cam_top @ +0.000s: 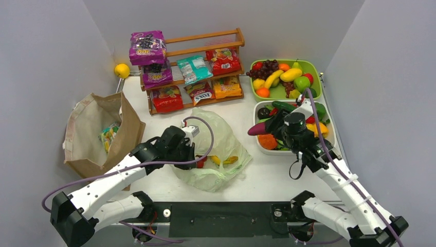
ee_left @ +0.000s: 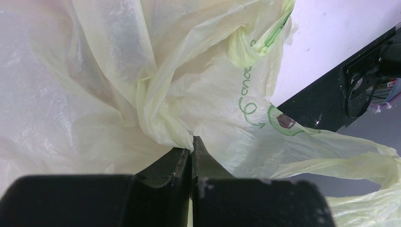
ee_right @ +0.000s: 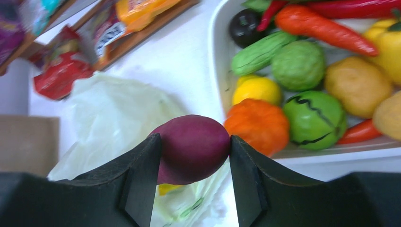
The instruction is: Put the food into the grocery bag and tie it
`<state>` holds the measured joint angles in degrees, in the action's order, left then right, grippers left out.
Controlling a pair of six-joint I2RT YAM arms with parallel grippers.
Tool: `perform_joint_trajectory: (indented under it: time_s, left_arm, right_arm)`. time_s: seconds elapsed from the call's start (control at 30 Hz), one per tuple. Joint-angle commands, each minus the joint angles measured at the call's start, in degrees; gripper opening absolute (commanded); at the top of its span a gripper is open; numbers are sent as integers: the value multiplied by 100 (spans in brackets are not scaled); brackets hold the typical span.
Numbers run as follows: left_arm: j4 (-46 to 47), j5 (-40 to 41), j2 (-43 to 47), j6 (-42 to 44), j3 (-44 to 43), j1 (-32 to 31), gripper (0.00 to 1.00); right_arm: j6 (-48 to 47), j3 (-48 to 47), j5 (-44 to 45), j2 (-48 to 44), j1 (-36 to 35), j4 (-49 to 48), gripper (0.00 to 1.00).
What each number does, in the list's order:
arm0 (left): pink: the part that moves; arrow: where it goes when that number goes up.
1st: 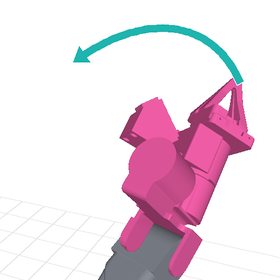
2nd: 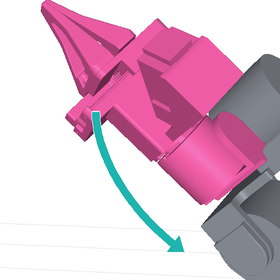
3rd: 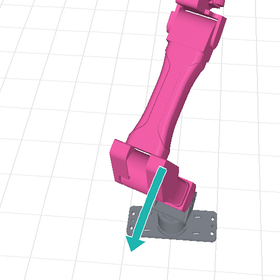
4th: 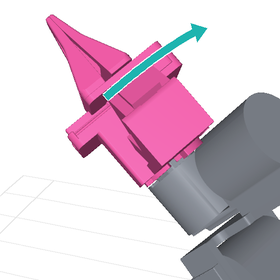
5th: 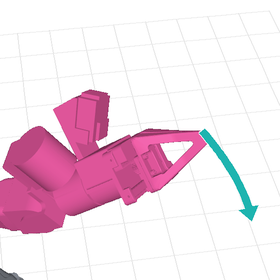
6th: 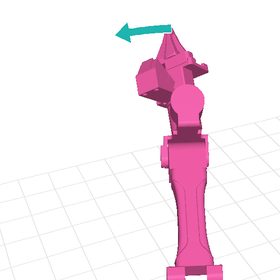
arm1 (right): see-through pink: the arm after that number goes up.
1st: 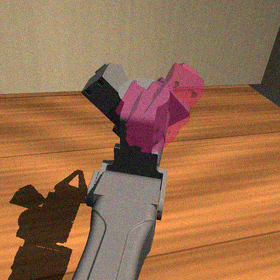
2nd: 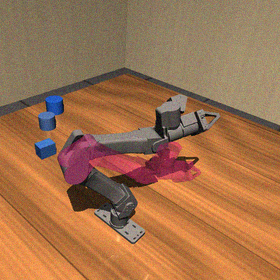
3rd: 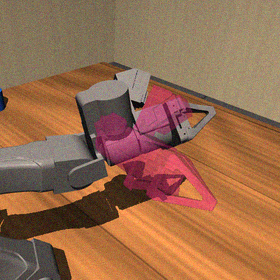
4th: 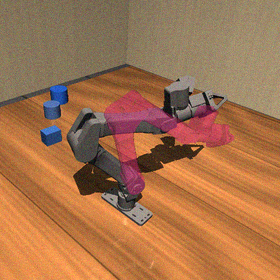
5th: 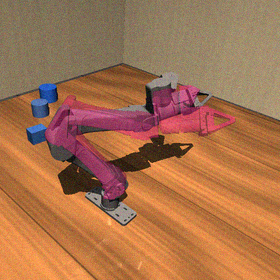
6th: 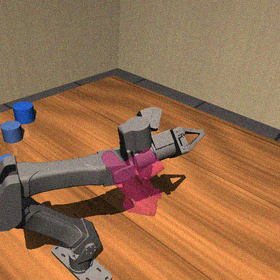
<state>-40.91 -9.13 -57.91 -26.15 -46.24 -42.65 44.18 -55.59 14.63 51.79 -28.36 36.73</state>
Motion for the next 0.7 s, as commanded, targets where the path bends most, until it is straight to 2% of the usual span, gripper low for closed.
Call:
perform_joint_trajectory:
  time_s: [0.0,0.2,0.33,0.47,0.67]
  left_arm:
    - [457,157,144,-143,-60,24,0]
    - [520,254,-62,-286,-221,29,0]
    - [530,255,-96,-361,-433,22,0]
    - [521,247,-127,-432,-704,31,0]
    - [540,136,-98,-540,-863,36,0]
  right_arm:
    - [726,130,840,-313,-968,-221,5]
    - [1328,357,2045,-284,-2842,-576,5]
    - [1466,346,2689,78,-3624,-827,5]
    - [1500,326,2831,521,-4009,-1178,5]
    - [1406,215,2417,1290,-4184,-1824,5]
